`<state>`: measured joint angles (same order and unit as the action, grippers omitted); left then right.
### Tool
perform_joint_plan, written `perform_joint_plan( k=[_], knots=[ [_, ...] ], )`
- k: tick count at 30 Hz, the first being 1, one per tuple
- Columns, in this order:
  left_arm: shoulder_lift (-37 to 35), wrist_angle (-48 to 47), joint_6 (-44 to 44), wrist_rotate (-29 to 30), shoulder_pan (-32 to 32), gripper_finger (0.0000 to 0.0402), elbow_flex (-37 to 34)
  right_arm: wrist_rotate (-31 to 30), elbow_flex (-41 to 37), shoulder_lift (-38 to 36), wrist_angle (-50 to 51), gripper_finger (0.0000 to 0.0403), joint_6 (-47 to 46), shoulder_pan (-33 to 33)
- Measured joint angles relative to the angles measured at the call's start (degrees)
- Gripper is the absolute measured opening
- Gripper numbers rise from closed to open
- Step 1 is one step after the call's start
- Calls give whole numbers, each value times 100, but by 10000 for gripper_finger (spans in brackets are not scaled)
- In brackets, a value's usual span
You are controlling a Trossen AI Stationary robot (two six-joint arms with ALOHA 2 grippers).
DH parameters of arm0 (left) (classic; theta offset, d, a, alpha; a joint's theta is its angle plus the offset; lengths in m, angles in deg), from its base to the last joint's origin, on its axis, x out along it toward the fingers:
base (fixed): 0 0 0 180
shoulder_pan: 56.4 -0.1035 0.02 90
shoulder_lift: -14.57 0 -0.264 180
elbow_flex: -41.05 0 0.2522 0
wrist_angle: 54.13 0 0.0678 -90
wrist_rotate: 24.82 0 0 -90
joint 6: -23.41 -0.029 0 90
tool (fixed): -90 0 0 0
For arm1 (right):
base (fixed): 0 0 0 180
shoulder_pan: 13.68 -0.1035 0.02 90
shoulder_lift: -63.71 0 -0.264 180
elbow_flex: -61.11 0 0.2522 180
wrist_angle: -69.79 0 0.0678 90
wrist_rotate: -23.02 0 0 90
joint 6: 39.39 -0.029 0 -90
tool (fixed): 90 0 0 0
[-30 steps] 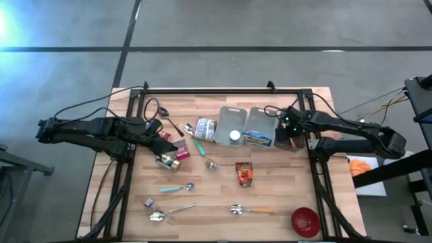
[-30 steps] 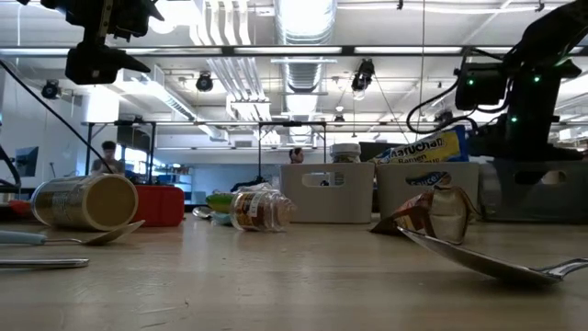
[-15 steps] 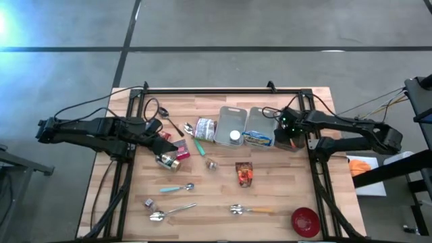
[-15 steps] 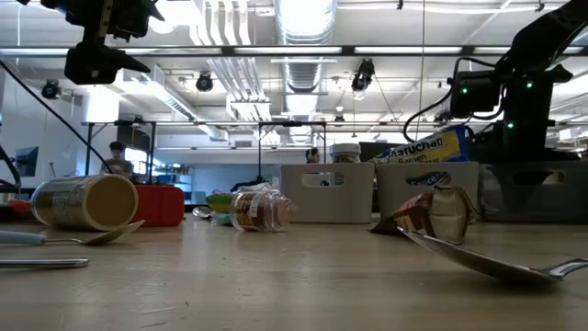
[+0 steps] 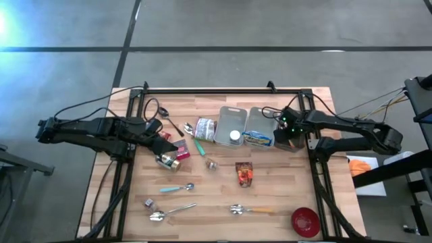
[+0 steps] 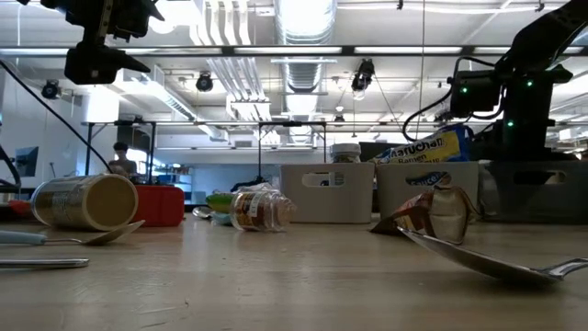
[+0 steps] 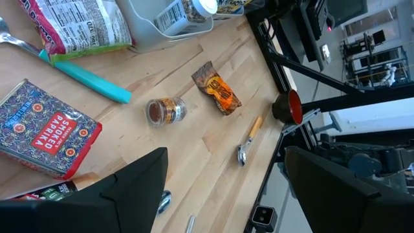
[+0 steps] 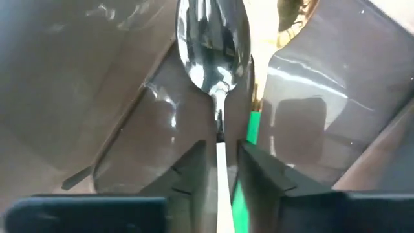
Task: Pick & Place Food Item
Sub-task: Put the red seasoning can into the left gray bin
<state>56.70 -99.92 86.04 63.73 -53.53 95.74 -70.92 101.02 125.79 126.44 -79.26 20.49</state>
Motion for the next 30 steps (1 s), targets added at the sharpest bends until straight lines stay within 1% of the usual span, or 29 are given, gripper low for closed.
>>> perform_joint_plan(
  k=[5, 9, 15, 22, 25, 30],
  knots=[
    [0, 0, 0, 0, 0, 315, 0, 10, 4, -8, 8, 150, -35, 0],
    [0, -2, 2, 0, 0, 315, 0, 1, 70, -34, 21, 176, -44, 0],
    [0, -2, 2, -1, 0, 315, 0, -9, 339, -200, 171, 181, -17, -4],
    [11, -62, 50, 7, 0, 315, 0, -58, 1006, -513, 1135, 182, 128, -20],
    [97, -119, 35, 39, -20, 315, 4, -68, 1297, -727, 1425, 182, 101, -125],
    [448, -503, 23, 39, -215, 315, 4, -73, 1685, -1123, 1421, 182, -53, -424]
  ],
)
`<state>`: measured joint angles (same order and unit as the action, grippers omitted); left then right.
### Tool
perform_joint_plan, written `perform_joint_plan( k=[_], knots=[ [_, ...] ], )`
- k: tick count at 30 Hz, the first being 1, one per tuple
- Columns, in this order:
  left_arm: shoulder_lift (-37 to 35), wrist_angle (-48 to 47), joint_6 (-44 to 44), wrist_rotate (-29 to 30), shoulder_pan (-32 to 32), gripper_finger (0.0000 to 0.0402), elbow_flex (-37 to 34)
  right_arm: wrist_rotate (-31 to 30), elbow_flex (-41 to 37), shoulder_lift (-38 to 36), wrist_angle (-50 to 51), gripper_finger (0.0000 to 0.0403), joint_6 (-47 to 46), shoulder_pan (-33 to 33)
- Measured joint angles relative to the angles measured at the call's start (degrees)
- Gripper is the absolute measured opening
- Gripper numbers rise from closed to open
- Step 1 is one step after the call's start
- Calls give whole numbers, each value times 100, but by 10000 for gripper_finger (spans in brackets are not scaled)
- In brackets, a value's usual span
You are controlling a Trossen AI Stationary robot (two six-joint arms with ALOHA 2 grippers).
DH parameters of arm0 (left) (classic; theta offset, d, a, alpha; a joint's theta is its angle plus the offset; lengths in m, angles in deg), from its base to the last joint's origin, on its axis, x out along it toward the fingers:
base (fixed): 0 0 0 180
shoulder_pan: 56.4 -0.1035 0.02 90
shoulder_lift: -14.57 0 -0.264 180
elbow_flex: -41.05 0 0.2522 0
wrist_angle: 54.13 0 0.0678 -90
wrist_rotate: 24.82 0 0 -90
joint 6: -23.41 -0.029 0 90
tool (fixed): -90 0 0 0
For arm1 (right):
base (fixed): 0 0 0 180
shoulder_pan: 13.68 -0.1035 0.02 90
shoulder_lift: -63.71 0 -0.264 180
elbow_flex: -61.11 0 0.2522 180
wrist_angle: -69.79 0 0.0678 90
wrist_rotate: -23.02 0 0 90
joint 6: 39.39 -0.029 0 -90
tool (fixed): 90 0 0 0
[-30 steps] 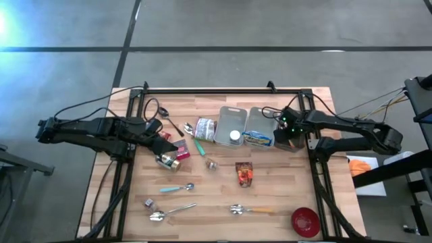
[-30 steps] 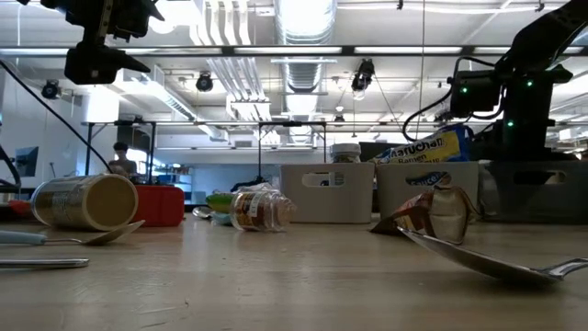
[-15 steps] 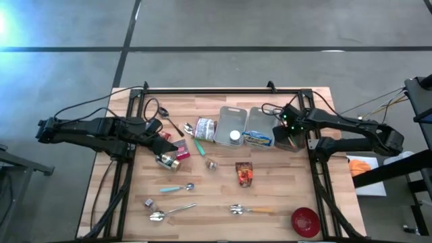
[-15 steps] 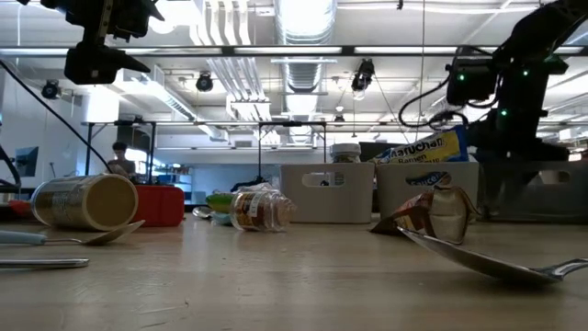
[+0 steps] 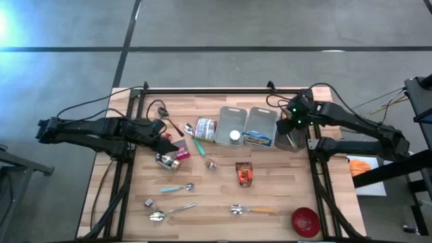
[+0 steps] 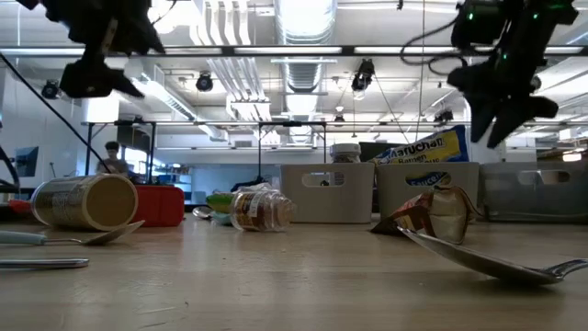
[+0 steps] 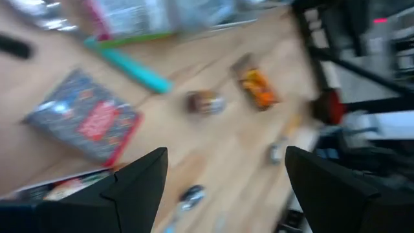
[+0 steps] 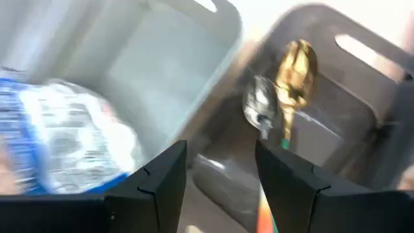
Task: Pick & Place Food Item
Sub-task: Put the red seasoning can into the left gray bin
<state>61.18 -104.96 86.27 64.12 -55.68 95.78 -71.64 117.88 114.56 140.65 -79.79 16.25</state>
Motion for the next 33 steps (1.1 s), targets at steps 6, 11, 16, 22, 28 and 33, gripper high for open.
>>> perform_joint_plan(
  k=[6, 11, 16, 22, 28, 33],
  knots=[
    [538, -601, 53, 0, -449, 315, 14, -290, 177, -306, -48, 182, -292, -312],
    [894, -696, -398, -146, -879, 315, 184, -308, 166, -357, -43, 182, -308, -477],
    [1226, -854, -888, -258, -1249, 315, 467, -320, 164, -288, -55, 182, -310, -671],
    [1545, -1415, -891, -260, -1839, 315, 708, -419, 162, -272, -76, 182, -292, -876],
    [1869, -1604, -954, -361, -2388, 315, 724, -604, 159, -271, -100, 182, -249, -1018],
    [2108, -1440, -1053, -522, -2526, 301, 721, -607, 148, -270, -314, 182, 25, -1032]
  ],
)
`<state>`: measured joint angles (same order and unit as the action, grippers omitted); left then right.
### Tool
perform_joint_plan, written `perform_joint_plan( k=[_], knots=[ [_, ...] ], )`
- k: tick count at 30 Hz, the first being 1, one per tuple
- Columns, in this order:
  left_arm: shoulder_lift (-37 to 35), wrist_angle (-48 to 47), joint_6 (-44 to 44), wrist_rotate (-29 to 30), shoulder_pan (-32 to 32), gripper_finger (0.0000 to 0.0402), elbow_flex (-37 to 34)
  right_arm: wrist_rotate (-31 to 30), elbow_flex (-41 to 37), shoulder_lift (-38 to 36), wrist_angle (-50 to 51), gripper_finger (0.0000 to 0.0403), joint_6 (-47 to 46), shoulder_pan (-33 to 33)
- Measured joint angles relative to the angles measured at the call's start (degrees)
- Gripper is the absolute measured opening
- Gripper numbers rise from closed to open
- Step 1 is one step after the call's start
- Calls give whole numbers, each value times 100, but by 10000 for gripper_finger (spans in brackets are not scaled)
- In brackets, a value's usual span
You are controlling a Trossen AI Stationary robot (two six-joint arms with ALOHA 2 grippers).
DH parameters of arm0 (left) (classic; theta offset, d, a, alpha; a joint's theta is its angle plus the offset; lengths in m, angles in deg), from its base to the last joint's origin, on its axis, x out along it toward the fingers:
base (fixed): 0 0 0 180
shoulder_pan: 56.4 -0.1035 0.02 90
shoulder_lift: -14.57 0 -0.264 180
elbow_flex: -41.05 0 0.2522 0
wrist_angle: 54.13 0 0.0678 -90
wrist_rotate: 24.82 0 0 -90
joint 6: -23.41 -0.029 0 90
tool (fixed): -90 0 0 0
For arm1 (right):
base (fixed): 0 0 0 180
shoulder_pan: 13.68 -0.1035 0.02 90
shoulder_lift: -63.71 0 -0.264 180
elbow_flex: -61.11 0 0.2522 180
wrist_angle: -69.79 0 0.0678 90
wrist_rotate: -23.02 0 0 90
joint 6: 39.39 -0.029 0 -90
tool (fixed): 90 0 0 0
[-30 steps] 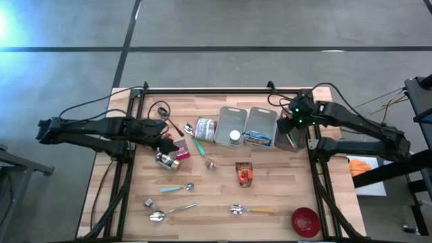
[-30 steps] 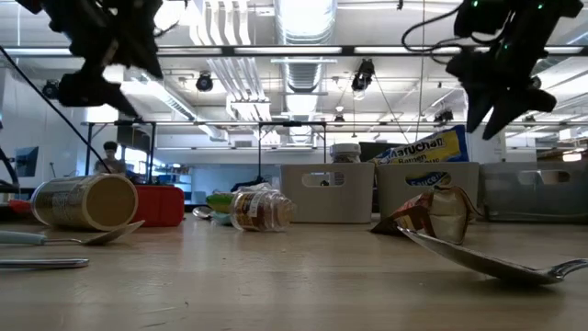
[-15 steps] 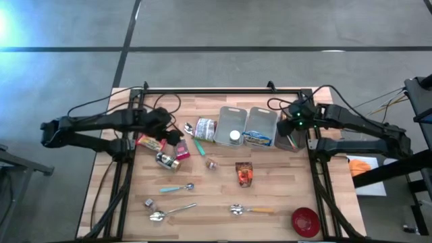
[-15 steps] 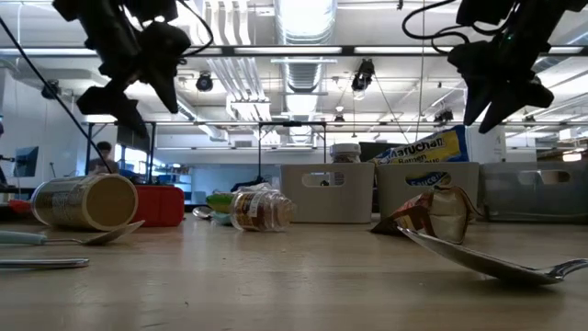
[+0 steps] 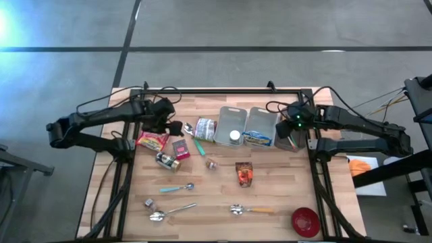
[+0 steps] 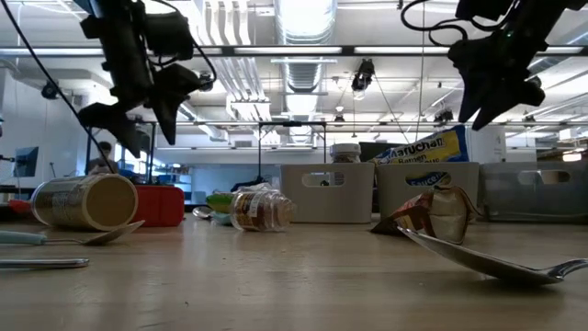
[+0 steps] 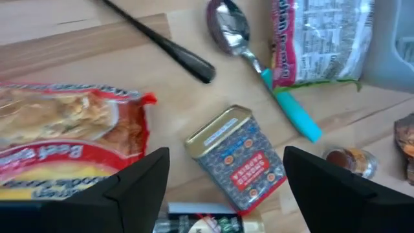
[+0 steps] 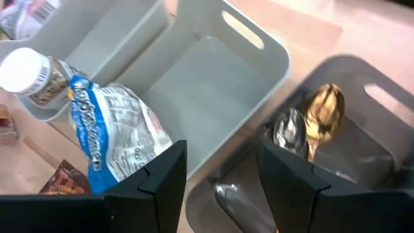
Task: Pick & Place Food Item
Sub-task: Put the red seasoning can into the left gray bin
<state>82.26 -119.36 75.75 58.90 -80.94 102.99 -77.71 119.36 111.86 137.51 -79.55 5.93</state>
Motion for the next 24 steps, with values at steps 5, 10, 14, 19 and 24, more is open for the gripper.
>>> perform_joint_plan(
  k=[5, 10, 14, 19, 24],
  knots=[
    [32, 949, 67, -274, 54, 261, 0, 6, -2, 3, -256, 182, 450, 0],
    [85, 1684, 722, -110, 59, 227, -4, 8, -2, 3, -242, 182, 914, 0],
    [206, 1977, 628, -114, 81, 209, -4, 8, -2, 1, -245, 182, 1040, 0],
    [351, 1947, 91, -392, 81, 200, -10, 8, -2, 1, -259, 182, 1076, 0],
    [602, 1065, 387, -1116, 87, 200, -20, 13, -4, -1, -367, 182, 946, 0]
  ],
)
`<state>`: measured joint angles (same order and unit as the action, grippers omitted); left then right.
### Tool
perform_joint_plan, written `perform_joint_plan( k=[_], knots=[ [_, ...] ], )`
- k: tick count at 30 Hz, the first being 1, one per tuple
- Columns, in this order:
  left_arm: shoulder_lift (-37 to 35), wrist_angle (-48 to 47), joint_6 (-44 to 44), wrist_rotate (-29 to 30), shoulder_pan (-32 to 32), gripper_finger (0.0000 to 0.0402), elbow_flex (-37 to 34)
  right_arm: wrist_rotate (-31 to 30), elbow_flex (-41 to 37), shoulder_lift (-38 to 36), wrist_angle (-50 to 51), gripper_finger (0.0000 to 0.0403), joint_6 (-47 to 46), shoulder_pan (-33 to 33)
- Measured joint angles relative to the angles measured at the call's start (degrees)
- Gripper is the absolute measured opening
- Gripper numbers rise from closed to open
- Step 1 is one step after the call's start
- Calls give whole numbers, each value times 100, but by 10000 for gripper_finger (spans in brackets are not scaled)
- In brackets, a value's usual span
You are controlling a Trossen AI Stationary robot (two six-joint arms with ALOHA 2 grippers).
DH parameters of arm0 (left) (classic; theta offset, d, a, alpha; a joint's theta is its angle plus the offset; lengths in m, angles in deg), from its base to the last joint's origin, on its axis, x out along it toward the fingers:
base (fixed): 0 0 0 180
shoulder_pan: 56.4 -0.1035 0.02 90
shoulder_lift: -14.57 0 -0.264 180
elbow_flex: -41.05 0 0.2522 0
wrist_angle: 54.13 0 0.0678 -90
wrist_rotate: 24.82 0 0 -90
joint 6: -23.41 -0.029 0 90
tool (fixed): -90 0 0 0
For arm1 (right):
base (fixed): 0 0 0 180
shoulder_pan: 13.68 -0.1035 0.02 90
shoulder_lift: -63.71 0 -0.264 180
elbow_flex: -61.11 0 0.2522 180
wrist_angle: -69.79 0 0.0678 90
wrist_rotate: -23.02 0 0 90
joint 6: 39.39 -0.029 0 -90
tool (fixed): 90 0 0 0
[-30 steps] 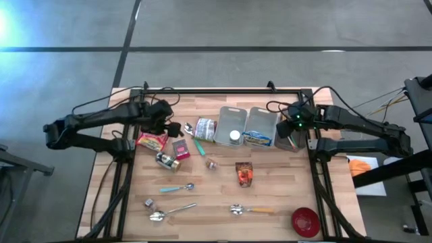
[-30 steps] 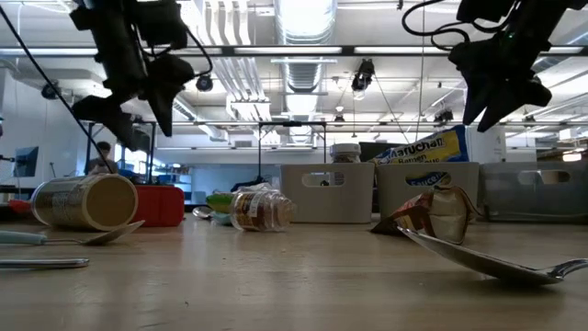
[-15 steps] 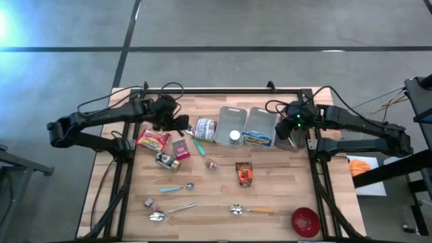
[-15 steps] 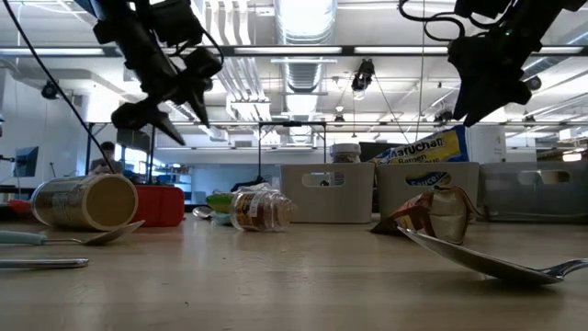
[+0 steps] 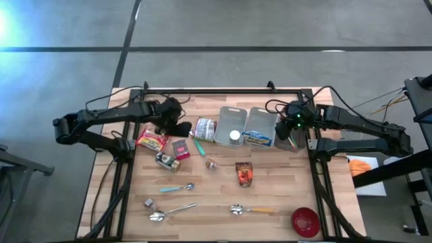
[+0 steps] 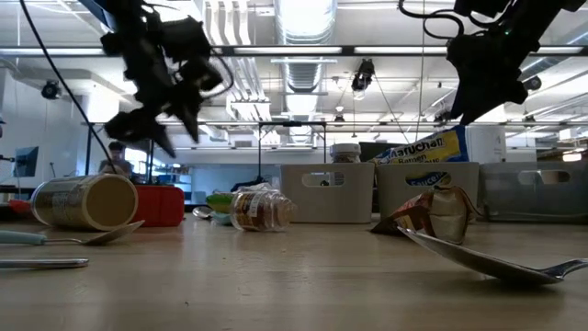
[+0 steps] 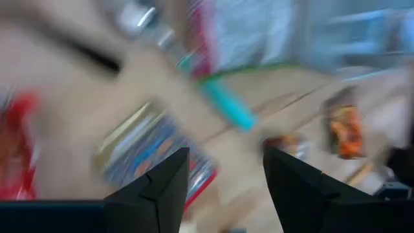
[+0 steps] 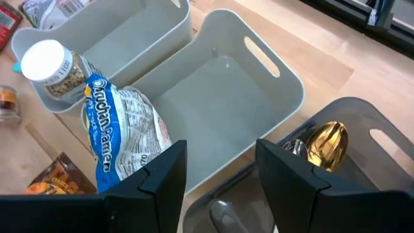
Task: Pick & Place Food Item
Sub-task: Put the red seasoning can into the left gray bin
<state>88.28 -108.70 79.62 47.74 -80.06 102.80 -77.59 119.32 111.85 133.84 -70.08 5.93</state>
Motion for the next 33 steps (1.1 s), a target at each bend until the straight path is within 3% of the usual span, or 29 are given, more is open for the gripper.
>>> perform_joint_plan(
  k=[5, 14, 23, 26, 33],
  knots=[
    [284, -200, 863, -192, 73, 200, -7, 23, 0, -2, 6, 182, -61, 0],
    [338, -88, 1788, 241, 70, 200, -4, 15, 0, -4, 2, 182, 120, 0],
    [377, -145, 1879, 268, 63, 207, -50, 11, 0, -4, 0, 182, 244, 0],
    [377, -162, 1867, 263, 69, 236, -123, 11, 0, -4, 0, 182, 244, 0],
    [377, -156, 2077, 261, 101, 354, -344, 9, 0, -4, -1, 182, 292, 0]
  ],
)
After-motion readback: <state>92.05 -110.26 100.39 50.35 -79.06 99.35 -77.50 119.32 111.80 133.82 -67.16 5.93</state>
